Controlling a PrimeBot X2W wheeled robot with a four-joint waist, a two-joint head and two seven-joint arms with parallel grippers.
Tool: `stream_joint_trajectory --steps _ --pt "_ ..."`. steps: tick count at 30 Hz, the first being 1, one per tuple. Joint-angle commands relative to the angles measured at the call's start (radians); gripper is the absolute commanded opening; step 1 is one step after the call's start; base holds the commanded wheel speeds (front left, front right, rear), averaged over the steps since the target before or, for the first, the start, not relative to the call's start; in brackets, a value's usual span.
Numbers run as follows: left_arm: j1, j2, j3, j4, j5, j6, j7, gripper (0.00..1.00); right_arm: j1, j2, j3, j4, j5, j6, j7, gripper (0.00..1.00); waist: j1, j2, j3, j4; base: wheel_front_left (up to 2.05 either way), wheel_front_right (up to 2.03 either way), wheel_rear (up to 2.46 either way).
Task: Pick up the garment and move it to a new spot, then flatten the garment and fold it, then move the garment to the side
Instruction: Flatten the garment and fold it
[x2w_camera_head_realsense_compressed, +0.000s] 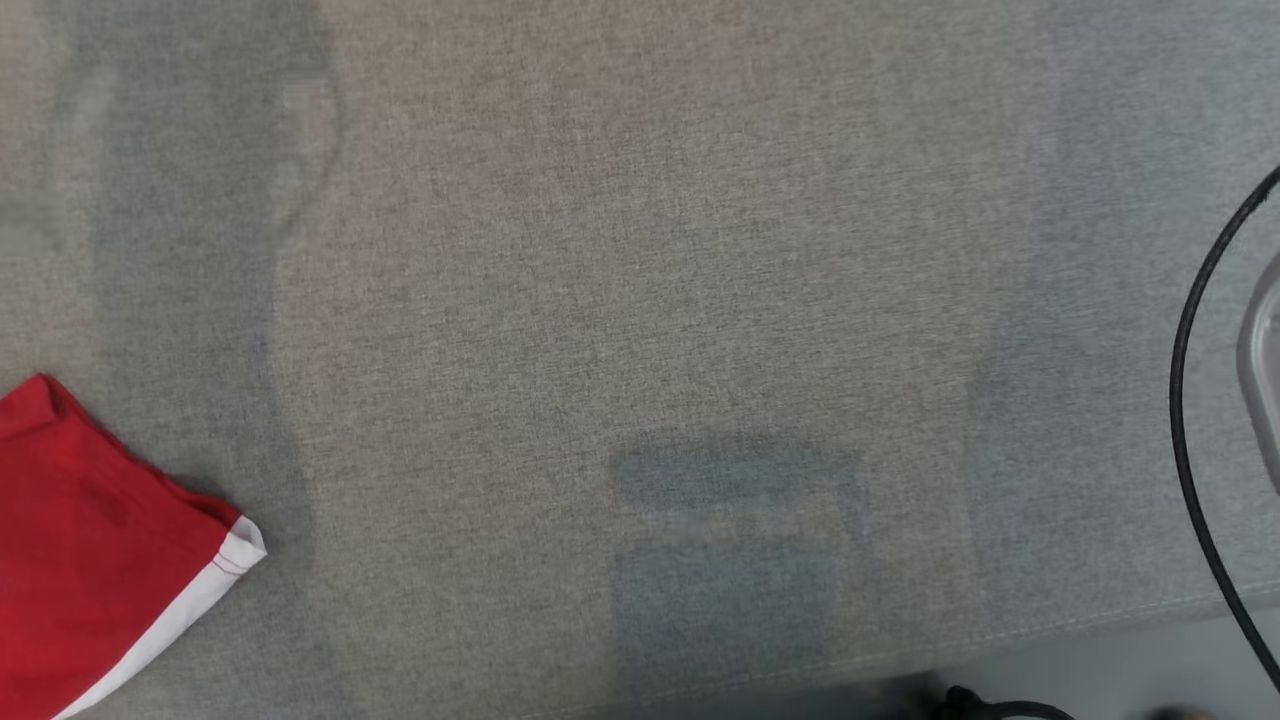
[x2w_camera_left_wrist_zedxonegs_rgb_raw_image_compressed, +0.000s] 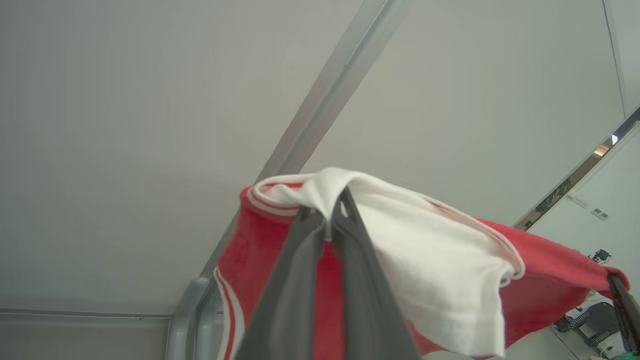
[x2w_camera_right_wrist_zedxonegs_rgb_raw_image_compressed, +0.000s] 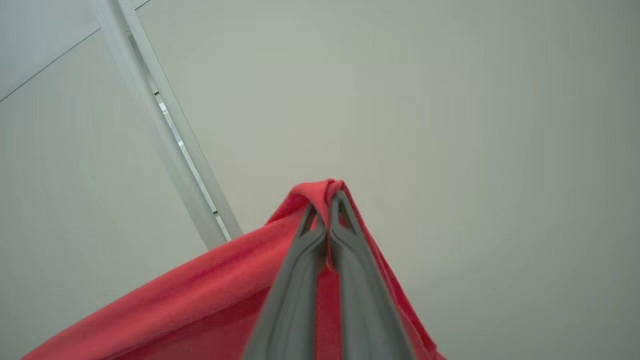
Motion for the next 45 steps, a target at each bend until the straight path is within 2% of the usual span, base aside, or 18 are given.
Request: stream_joint_trajectory --steps 1,5,7,10,13,16,22,25,28,29,30,35,36,40,45 --pt "-0.018 0.005 0.005 0.032 0.008 -0.014 -0.026 0.00 -0.024 -0.004 -0.014 0.027 -0.016 -0.002 -0.020 0.00 -0.0003 0.0000 0.114 0.047 0.00 0.00 0.00" --pt "-0.066 -0.038 0.029 0.144 -0.014 -0.117 -0.157 0.00 -0.036 0.003 0.022 0.142 -0.051 -0.002 -0.062 0.00 -0.0003 0.0000 0.166 0.064 0.00 0.00 0.00" --pt "-0.019 -0.046 0.025 0.183 -0.025 -0.177 -0.194 0.00 0.025 0.000 0.057 0.181 -0.039 -0.002 -0.075 0.00 -0.0003 0.0000 0.166 0.068 0.00 0.00 0.00" --pt "0.101 -0.053 -0.004 0.200 -0.034 -0.225 -0.223 0.00 0.161 -0.030 0.128 0.191 0.017 -0.002 -0.080 0.00 -0.0003 0.0000 0.141 0.074 0.00 0.00 0.00" --pt "0.298 -0.049 -0.044 0.161 -0.069 -0.238 -0.227 0.00 0.357 -0.083 0.234 0.179 0.091 -0.002 -0.066 0.00 -0.0003 0.0000 0.088 0.073 0.00 0.00 0.00" --pt "0.521 -0.016 -0.084 0.060 -0.113 -0.237 -0.242 0.00 0.547 -0.147 0.330 0.135 0.184 -0.002 -0.054 0.00 -0.0003 0.0000 0.027 0.070 0.00 0.00 0.00" --pt "0.951 0.028 -0.117 -0.168 -0.161 -0.237 -0.280 0.00 0.877 -0.268 0.431 0.008 0.349 -0.002 -0.055 0.00 -0.0003 0.0000 -0.113 0.066 0.00 0.00 0.00" --pt "1.147 0.036 -0.130 -0.306 -0.156 -0.205 -0.300 0.00 1.018 -0.316 0.453 -0.058 0.403 -0.002 -0.060 0.00 -0.0003 0.0000 -0.194 0.067 0.00 0.00 0.00" --pt "1.342 0.034 -0.136 -0.447 -0.167 -0.148 -0.312 0.00 1.158 -0.355 0.462 -0.120 0.440 -0.002 -0.063 0.00 -0.0003 0.0000 -0.271 0.071 0.00 0.00 0.00" --pt "1.342 0.034 -0.136 -0.447 -0.167 -0.148 -0.312 0.00 1.158 -0.355 0.462 -0.120 0.440 -0.002 -0.063 0.00 -0.0003 0.0000 -0.271 0.071 0.00 0.00 0.00" --pt "1.405 0.032 -0.137 -0.496 -0.172 -0.126 -0.317 0.00 1.204 -0.366 0.456 -0.143 0.454 -0.002 -0.062 0.00 -0.0003 0.0000 -0.290 0.074 0.00 0.00 0.00" --pt "1.681 0.006 -0.145 -0.693 -0.191 -0.022 -0.349 0.00 1.470 -0.410 0.380 -0.263 0.513 -0.002 -0.074 0.00 -0.0003 0.0000 -0.374 0.102 0.00 0.00 0.00" --pt "1.758 -0.001 -0.155 -0.764 -0.183 -0.001 -0.364 0.00 1.579 -0.416 0.342 -0.329 0.526 -0.002 -0.078 0.00 -0.0003 0.0000 -0.383 0.113 0.00 0.00 0.00" --pt "1.854 0.021 -0.194 -0.889 -0.154 0.033 -0.345 0.00 1.739 -0.391 0.255 -0.466 0.535 -0.002 -0.068 0.00 -0.0003 0.0000 -0.367 0.119 0.00 0.00 0.00" --pt "1.827 0.041 -0.198 -0.951 -0.152 0.070 -0.303 0.00 1.711 -0.344 0.227 -0.536 0.513 -0.002 0.006 0.00 -0.0003 0.0000 -0.293 0.094 0.00 0.00 0.00"
